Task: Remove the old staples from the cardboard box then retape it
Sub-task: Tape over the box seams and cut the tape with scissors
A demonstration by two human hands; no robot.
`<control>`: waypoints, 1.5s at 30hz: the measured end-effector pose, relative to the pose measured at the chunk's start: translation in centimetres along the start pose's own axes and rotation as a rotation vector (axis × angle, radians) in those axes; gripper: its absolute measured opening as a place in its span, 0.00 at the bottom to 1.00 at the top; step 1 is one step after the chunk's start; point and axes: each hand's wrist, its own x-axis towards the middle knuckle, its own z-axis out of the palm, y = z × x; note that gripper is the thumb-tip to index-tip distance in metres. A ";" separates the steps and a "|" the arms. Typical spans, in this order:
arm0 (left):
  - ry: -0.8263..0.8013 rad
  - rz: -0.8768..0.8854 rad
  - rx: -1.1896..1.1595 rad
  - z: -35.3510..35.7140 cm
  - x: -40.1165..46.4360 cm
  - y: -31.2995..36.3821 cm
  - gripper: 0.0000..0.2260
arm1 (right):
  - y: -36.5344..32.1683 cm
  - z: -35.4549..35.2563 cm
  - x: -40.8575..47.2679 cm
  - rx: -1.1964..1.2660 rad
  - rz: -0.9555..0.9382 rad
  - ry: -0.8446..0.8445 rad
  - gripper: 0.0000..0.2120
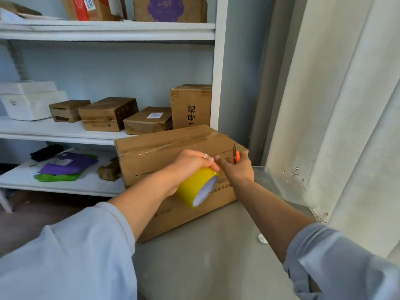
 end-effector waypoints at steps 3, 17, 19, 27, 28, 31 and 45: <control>0.097 -0.063 -0.131 -1.5 -0.5 0.1 0.12 | 0.0 0.1 -0.4 0.001 0.022 0.004 0.19; 0.513 -0.288 -0.149 -5.3 -2.3 -3.5 0.06 | -0.9 2.8 -5.5 -0.124 -0.133 -0.051 0.04; 0.502 -0.265 -0.152 -4.9 -2.3 -3.3 0.03 | -0.9 2.7 -5.5 -0.107 -0.104 -0.113 0.04; 0.131 -0.246 -0.153 -4.3 -2.9 0.2 0.17 | -2.0 1.0 -4.6 -0.059 -0.025 -0.076 0.13; 0.142 -0.264 -0.174 -4.8 -2.9 -0.1 0.16 | -2.0 0.8 -4.5 -0.072 -0.055 -0.054 0.10; 0.163 -0.283 -0.201 -5.6 -3.9 -1.3 0.15 | -2.2 1.0 -4.9 -0.108 -0.126 -0.130 0.16; 0.115 -0.407 -0.265 -4.4 -5.7 -2.0 0.06 | -1.1 -0.8 -5.4 -0.528 -0.343 -0.337 0.44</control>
